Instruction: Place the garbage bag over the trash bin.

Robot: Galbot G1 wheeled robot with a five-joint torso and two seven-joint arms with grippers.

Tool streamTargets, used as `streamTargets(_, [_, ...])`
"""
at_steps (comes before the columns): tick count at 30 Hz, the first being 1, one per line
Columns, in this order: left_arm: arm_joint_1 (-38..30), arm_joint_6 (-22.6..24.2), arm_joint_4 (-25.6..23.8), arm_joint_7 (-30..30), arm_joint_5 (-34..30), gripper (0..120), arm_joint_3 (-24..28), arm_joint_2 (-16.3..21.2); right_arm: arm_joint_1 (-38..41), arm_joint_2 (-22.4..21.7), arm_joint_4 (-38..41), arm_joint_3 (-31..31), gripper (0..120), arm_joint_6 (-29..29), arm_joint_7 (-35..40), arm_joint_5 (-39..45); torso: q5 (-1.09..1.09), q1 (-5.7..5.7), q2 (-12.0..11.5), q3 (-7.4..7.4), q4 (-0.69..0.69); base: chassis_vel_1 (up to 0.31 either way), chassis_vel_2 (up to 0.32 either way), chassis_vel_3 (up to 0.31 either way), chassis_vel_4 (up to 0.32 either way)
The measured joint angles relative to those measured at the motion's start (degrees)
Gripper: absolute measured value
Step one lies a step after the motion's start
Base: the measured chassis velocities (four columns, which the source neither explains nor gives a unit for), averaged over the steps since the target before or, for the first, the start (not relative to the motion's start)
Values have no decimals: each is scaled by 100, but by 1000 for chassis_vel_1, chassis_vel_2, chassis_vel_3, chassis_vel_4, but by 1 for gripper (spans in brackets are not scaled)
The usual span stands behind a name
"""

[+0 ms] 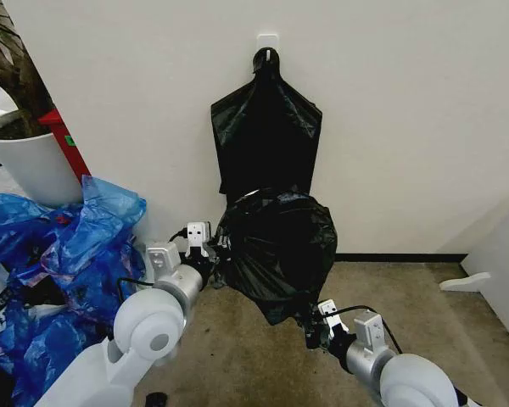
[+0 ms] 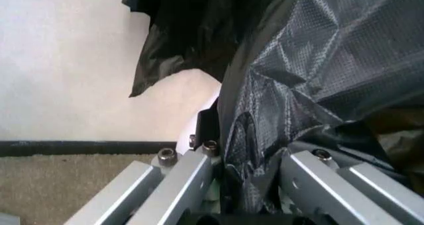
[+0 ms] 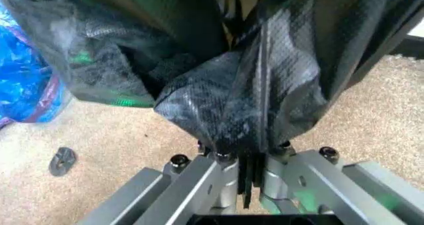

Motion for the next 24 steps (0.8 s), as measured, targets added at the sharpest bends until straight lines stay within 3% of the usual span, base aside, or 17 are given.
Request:
streamTargets(3, [-3, -15, 127, 111, 182, 1, -3, 0, -51, -33, 141, 11, 1, -22, 190, -4, -3, 0, 0, 0, 1, 0, 0, 0, 0])
streamTargets(8, [-55, -218, 590, 447, 818, 1, 41, -37, -233, -136, 568, 30, 21, -128, 534, 63, -2, 0, 0, 0, 0, 0, 0, 0, 0])
streamTargets(11, [-101, -332, 811, 569, 1075, 1, 72, -73, -315, -184, 716, 51, 27, -153, 624, 90, -2, 0, 0, 0, 0, 0, 0, 0, 0])
streamTargets(19, [-183, -551, 1351, 834, 1737, 1, 163, -180, -591, -313, 1126, 150, 57, -161, 771, 118, -1, 0, 0, 0, 0, 0, 0, 0, 0])
streamTargets(24, [-91, -584, 1581, 1291, 2263, 1, 209, -123, -582, -389, 1205, 341, 79, -119, 798, 137, -1, 0, 0, 0, -2, 0, 0, 0, 0])
